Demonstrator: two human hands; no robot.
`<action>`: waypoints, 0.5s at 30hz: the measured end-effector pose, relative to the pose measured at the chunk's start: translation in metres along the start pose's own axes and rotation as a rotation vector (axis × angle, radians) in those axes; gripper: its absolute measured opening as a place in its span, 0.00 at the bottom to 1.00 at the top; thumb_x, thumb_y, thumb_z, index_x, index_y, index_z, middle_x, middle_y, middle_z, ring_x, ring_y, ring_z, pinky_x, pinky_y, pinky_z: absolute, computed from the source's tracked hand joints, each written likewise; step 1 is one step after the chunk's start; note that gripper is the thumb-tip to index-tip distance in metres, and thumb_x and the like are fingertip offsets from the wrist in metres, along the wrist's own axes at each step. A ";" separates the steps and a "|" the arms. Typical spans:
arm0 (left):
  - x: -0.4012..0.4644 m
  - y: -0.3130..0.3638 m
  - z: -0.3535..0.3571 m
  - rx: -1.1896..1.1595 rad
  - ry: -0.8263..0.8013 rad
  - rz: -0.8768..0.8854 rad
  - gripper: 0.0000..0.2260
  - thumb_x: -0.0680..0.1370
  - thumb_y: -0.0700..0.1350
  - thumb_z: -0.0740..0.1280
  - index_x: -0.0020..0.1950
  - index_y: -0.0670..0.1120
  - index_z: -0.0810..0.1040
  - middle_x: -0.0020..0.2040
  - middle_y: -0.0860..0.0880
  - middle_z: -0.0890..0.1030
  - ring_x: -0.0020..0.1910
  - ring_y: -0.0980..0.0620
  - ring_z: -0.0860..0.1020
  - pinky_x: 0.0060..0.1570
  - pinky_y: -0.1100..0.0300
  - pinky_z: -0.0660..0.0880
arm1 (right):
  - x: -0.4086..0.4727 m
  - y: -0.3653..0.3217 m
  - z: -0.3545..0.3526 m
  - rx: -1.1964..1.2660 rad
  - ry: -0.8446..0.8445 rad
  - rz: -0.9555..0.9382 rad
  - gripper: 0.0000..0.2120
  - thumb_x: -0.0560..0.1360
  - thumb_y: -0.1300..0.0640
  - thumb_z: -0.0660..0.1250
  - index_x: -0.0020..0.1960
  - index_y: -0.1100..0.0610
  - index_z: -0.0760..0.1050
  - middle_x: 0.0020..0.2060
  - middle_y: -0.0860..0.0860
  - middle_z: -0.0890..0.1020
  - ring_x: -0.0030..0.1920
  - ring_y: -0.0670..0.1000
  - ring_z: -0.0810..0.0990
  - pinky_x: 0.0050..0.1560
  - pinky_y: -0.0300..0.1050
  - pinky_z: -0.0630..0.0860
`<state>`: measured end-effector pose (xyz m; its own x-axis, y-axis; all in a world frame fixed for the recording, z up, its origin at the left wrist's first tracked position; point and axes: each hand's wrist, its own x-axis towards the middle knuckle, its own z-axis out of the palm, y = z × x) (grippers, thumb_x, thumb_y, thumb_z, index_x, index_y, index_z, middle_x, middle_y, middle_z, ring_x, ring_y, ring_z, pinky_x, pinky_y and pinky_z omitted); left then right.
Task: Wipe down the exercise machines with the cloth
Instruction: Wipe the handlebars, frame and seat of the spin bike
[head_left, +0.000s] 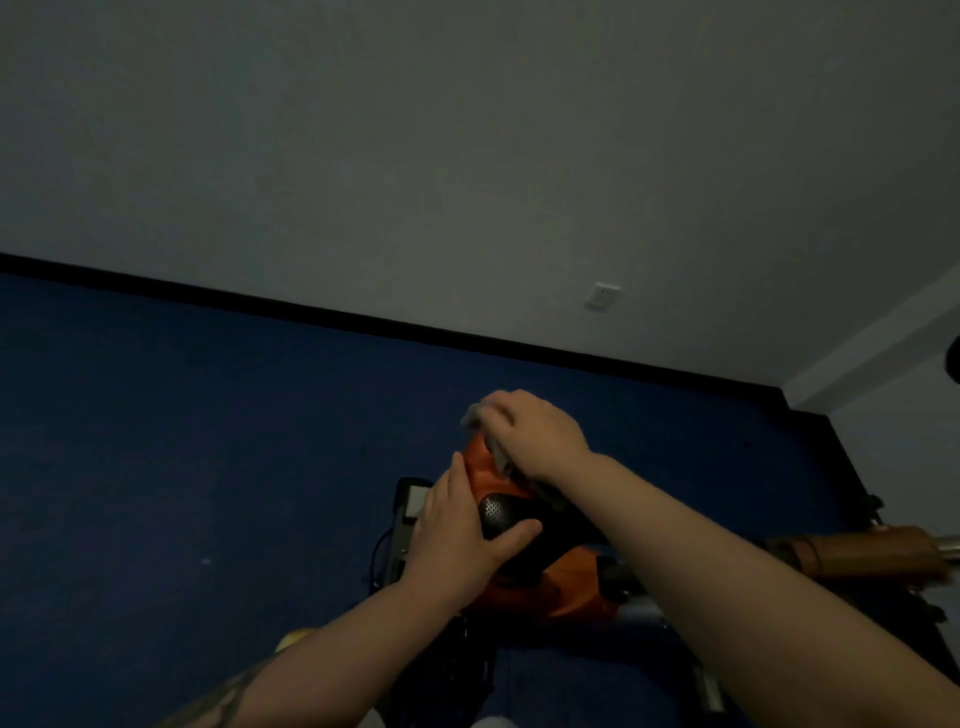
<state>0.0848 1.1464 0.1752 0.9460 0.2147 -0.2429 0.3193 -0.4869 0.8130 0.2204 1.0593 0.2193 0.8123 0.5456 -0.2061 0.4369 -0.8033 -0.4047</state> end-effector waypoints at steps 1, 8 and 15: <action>0.001 -0.001 0.000 0.005 0.000 -0.001 0.50 0.62 0.75 0.64 0.76 0.52 0.53 0.69 0.51 0.67 0.69 0.50 0.65 0.67 0.49 0.67 | -0.004 -0.007 0.005 -0.110 0.031 -0.141 0.16 0.78 0.40 0.52 0.56 0.40 0.77 0.57 0.44 0.76 0.58 0.48 0.73 0.56 0.51 0.71; 0.002 -0.001 -0.002 0.010 -0.015 0.021 0.48 0.61 0.76 0.64 0.75 0.56 0.56 0.65 0.55 0.70 0.64 0.54 0.68 0.62 0.50 0.71 | 0.010 0.002 -0.011 0.309 -0.061 0.217 0.12 0.76 0.38 0.57 0.47 0.41 0.78 0.52 0.44 0.79 0.53 0.49 0.76 0.53 0.49 0.74; 0.002 0.000 -0.001 0.010 0.004 0.009 0.49 0.61 0.76 0.64 0.76 0.56 0.53 0.68 0.54 0.68 0.67 0.53 0.68 0.63 0.50 0.71 | 0.002 -0.006 -0.010 0.056 -0.087 -0.078 0.12 0.74 0.35 0.58 0.48 0.37 0.77 0.53 0.41 0.76 0.56 0.46 0.73 0.52 0.50 0.72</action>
<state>0.0863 1.1478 0.1753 0.9487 0.2134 -0.2332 0.3109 -0.4973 0.8099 0.2231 1.0630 0.2299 0.7388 0.6269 -0.2475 0.4733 -0.7440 -0.4715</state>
